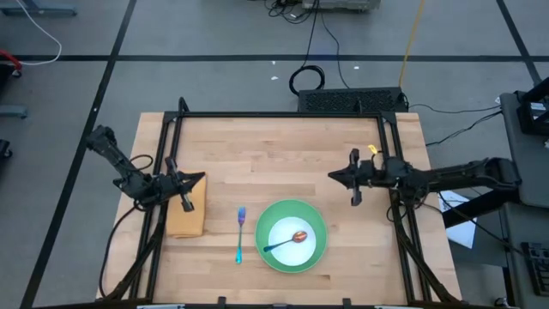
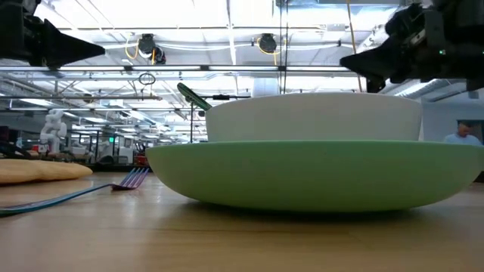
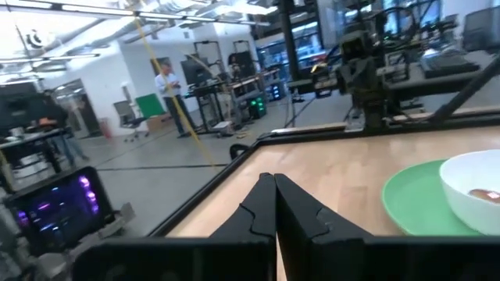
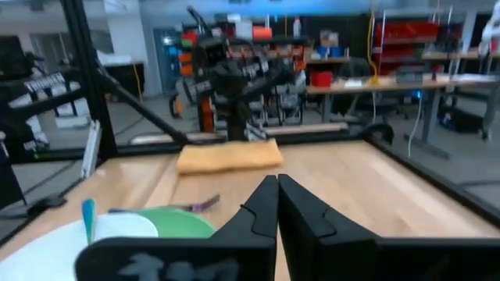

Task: Set table place
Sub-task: Return to Home Position

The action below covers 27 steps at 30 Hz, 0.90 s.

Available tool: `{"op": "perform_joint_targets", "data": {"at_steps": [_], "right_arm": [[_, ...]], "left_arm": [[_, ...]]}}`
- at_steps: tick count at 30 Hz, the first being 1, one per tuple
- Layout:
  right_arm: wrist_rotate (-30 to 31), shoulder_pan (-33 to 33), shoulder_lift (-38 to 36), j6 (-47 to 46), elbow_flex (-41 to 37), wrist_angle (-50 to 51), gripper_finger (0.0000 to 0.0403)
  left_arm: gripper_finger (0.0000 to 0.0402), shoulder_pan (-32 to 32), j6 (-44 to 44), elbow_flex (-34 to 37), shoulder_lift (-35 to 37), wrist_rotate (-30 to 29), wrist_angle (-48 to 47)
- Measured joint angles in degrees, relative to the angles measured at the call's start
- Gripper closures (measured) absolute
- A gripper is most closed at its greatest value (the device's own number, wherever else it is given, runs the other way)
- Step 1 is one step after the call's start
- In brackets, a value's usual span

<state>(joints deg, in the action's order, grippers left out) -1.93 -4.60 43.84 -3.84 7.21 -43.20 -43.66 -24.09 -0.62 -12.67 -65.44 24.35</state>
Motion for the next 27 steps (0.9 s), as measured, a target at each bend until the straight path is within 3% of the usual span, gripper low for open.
{"op": "perform_joint_targets", "data": {"at_steps": [7, 12, 15, 20, 27], "right_arm": [[-0.08, 0.00, -10.72, 0.33, -3.00, 4.03, 0.0403], [0.09, 0.00, -16.30, 1.87, -3.03, 11.13, 0.0403], [0.09, 0.00, -17.81, 2.39, -3.03, 12.68, 0.0403], [-1.29, -0.87, -18.33, 2.40, -3.03, 12.84, 0.0403], [-8.27, -6.12, -18.45, 0.88, -3.03, 12.88, 0.0403]], "left_arm": [[0.0401, -2.95, -4.22, 0.00, 0.05, -3.46, 3.84], [0.0401, -3.00, -14.28, 0.00, 0.05, 2.05, 9.85], [0.0401, -1.21, -18.85, 0.00, 0.05, 5.13, 15.82], [0.0401, 3.80, -26.62, -0.02, 0.09, 5.06, 22.41], [0.0401, 9.76, -24.40, -0.11, 0.11, 9.13, 19.06]]}}
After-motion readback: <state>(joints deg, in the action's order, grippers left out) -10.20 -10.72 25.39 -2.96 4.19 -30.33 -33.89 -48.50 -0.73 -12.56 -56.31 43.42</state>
